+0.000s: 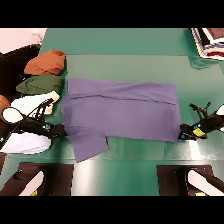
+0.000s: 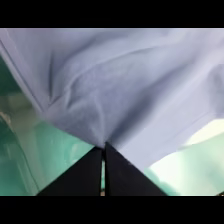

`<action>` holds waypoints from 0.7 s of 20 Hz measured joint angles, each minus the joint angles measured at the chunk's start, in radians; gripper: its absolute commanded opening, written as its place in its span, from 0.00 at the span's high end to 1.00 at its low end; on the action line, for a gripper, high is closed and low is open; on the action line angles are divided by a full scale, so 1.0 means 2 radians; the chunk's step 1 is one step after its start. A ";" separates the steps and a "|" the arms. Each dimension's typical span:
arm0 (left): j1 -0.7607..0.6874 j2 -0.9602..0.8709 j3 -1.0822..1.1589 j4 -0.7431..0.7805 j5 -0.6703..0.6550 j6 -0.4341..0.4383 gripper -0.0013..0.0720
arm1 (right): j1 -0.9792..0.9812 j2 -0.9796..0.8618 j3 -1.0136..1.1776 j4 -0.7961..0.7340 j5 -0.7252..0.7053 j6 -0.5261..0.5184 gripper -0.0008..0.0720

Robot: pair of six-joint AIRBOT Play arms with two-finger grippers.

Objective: Fold the shirts.

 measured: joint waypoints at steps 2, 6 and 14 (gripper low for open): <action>-0.011 0.024 0.006 0.003 -0.024 -0.013 0.95 | 0.000 0.047 0.000 -0.033 0.032 0.000 0.97; -0.068 0.041 0.051 0.010 -0.030 -0.042 0.95 | 0.010 0.102 0.028 -0.060 0.056 0.006 0.97; -0.111 -0.149 0.217 0.096 0.107 -0.060 0.95 | 0.058 -0.050 0.216 -0.072 0.011 0.017 0.97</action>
